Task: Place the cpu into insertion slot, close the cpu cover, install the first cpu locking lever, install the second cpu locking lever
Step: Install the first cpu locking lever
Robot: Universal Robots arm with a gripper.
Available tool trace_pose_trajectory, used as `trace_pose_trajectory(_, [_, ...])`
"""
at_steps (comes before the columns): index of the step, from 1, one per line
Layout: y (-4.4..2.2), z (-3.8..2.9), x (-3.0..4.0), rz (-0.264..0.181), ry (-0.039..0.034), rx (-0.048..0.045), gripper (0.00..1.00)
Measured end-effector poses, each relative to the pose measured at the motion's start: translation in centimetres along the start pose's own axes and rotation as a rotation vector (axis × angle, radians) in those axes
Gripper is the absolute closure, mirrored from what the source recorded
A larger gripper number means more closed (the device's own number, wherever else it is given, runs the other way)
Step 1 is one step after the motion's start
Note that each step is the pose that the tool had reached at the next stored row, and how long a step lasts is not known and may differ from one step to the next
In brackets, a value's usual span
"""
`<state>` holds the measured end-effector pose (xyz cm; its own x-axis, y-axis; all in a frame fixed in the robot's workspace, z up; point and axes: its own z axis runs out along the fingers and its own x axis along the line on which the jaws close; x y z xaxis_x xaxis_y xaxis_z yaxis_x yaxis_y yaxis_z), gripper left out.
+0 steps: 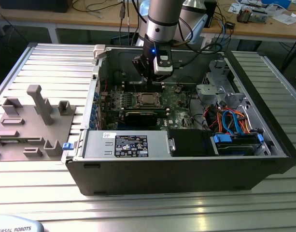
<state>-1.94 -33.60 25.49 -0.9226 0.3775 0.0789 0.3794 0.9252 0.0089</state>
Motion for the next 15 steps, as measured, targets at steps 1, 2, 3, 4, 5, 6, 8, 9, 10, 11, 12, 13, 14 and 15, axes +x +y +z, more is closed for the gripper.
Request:
trace_pose_trajectory(1, [0.0,0.0,0.0,0.0,0.0,0.0,0.89])
trace_pose_trajectory(2, [0.0,0.0,0.0,0.0,0.0,0.0,0.89])
trace_pose_trajectory(3, [0.0,0.0,0.0,0.0,-0.0011,-0.0005,0.89])
trace_pose_trajectory(4, [0.01,0.01,0.0,-0.001,-0.0065,-0.0028,0.89])
trace_pose_trajectory(5, [0.0,0.03,0.01,-0.001,-0.0298,-0.0121,0.89])
trace_pose_trajectory(6, [-0.01,0.06,0.01,-0.002,-0.0446,-0.0183,0.89])
trace_pose_trajectory(8, [-0.01,0.09,0.0,-0.003,-0.064,-0.0262,0.89])
trace_pose_trajectory(9, [0.0,0.1,0.0,-0.003,-0.0706,-0.0289,0.89])
trace_pose_trajectory(10, [0.0,0.11,0.0,-0.003,-0.0714,-0.0293,0.89])
trace_pose_trajectory(11, [0.0,0.1,0.0,-0.003,-0.0716,-0.0292,0.89])
trace_pose_trajectory(12, [-0.01,0.1,0.0,-0.003,-0.0717,-0.0293,0.89])
trace_pose_trajectory(13, [-0.01,0.1,0.0,-0.003,-0.0718,-0.0293,0.89])
trace_pose_trajectory(14, [-0.01,0.1,0.0,-0.003,-0.072,-0.0294,0.89])
trace_pose_trajectory(15, [0.0,0.1,0.0,-0.003,-0.0721,-0.0295,0.89])
